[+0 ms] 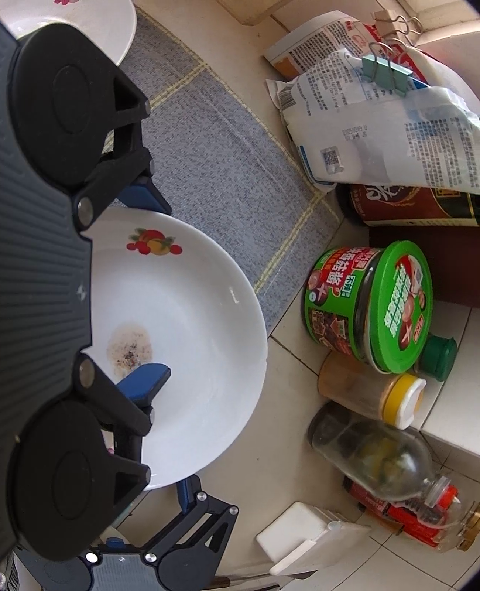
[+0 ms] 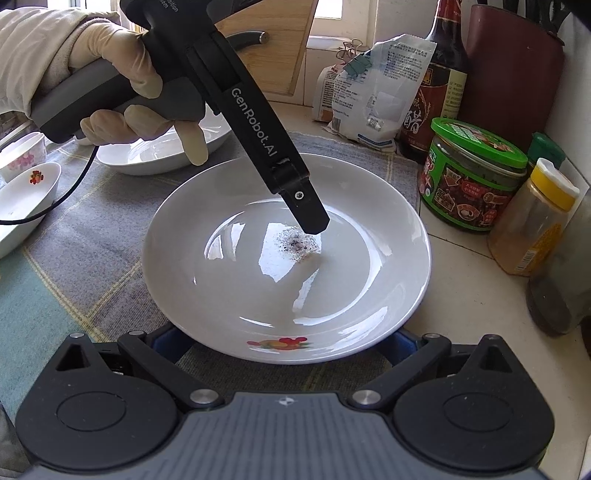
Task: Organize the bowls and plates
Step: 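Lower the stained plate onto the towel and open the left tool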
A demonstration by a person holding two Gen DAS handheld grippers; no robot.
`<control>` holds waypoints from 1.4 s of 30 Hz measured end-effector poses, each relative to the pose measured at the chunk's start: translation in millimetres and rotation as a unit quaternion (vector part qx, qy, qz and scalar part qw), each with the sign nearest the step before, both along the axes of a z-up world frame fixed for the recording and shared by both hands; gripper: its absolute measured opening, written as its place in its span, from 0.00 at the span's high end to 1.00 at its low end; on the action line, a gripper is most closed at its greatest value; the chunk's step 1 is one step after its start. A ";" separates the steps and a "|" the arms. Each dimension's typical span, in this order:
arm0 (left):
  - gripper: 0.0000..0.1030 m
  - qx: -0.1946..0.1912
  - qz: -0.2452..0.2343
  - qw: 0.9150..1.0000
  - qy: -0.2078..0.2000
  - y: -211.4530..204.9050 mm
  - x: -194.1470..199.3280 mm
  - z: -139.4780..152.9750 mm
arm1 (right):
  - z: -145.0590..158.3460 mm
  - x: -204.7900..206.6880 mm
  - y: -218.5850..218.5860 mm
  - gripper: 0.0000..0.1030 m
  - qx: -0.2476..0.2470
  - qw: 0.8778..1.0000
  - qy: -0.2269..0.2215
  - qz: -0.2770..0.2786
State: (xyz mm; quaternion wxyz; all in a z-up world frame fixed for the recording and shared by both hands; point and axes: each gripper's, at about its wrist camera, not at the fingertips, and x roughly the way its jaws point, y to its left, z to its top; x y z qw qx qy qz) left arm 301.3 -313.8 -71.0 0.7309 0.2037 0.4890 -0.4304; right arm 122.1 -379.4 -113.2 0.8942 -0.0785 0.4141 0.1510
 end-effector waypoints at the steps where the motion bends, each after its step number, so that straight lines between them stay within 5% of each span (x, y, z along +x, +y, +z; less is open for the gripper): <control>1: 0.17 -0.002 0.000 1.000 -0.005 1.0 -1.5 2.2 | 0.7 -0.7 0.1 0.00 -0.002 1.000 0.000 -0.001; 23: 0.09 -0.082 0.056 0.989 -0.112 86.2 -76.8 88.5 | 33.3 -48.6 13.3 0.00 0.013 0.995 -0.032 -0.098; 42: 0.08 -0.088 0.185 0.969 -0.139 167.5 -170.2 83.7 | 33.4 -61.7 74.6 0.00 0.029 0.999 -0.034 -0.016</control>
